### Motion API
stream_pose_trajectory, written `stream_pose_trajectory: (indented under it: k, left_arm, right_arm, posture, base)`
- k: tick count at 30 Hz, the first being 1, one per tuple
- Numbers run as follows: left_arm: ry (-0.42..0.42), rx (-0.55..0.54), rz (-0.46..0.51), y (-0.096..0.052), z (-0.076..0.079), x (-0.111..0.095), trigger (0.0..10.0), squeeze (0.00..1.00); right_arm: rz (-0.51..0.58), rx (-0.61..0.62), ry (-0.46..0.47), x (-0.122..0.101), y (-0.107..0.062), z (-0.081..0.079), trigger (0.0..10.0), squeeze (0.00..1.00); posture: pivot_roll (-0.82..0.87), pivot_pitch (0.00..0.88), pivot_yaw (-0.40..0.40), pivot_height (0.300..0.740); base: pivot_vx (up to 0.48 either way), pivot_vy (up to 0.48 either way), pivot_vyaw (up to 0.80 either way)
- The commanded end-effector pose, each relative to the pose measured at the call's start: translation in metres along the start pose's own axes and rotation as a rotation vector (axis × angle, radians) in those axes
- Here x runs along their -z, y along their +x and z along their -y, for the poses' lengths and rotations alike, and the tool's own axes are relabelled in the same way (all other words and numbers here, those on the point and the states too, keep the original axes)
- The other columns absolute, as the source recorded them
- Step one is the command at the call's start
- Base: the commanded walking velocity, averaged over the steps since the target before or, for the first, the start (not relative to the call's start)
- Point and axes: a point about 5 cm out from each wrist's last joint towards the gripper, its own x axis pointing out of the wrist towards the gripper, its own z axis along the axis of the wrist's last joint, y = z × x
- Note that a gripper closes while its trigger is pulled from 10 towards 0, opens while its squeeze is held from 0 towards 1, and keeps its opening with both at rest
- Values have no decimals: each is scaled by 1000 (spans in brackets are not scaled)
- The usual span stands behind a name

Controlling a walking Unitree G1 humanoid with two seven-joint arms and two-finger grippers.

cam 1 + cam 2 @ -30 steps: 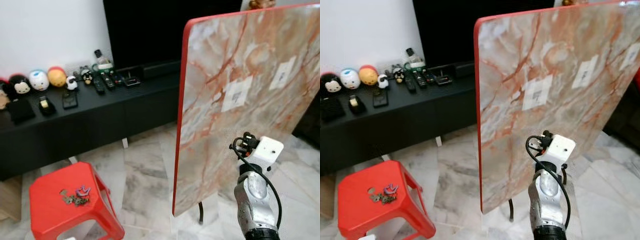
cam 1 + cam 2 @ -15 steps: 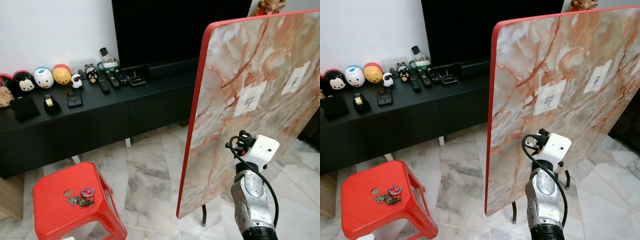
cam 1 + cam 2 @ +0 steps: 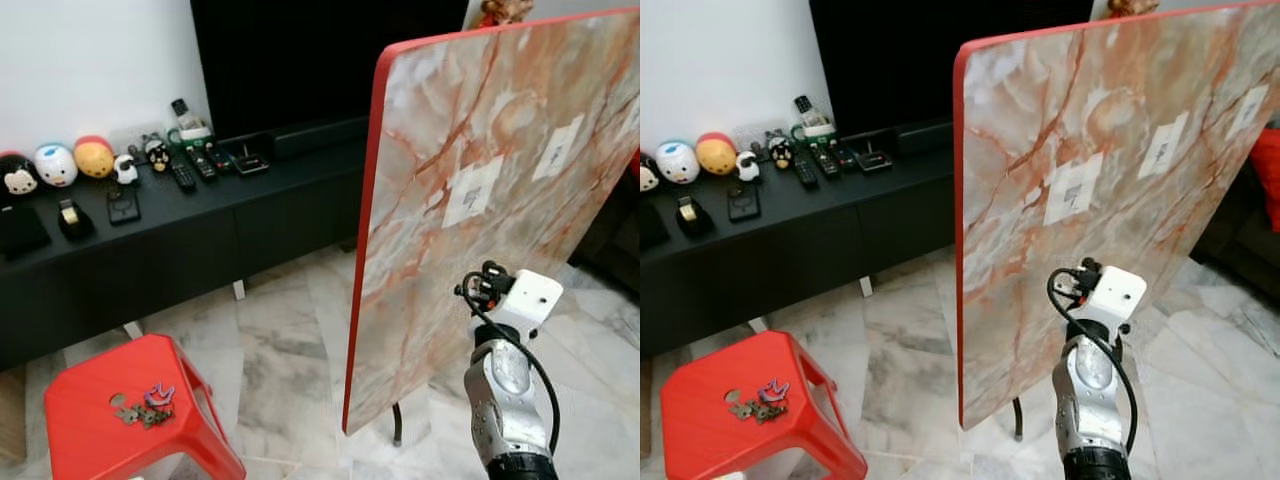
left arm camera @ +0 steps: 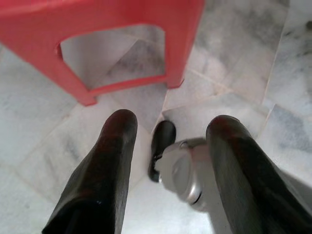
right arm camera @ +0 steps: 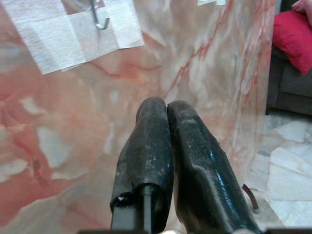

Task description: Hang keys on a hook

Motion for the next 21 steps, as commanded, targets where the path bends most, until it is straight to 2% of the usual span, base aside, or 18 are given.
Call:
stream_pose_trajectory:
  k: [1, 14, 21]
  left_arm:
    - [-1, 1, -22, 0, 3, 3, 10000, 0]
    - [2, -4, -17, 0, 2, 2, 10000, 0]
    - [0, -16, -27, -5, -9, 10, 10000, 0]
  right_arm:
    - [6, -1, 2, -1, 1, -1, 10000, 0]
    - [4, 6, 9, -1, 1, -2, 10000, 0]
    - [-2, 9, 14, 2, -2, -3, 10000, 0]
  posture:
    - [20, 0, -65, 740]
    - [20, 0, -65, 740]
    - [21, 0, -63, 740]
  base:
    - [281, 0, 0]
    - [345, 0, 0]
    - [0, 0, 0]
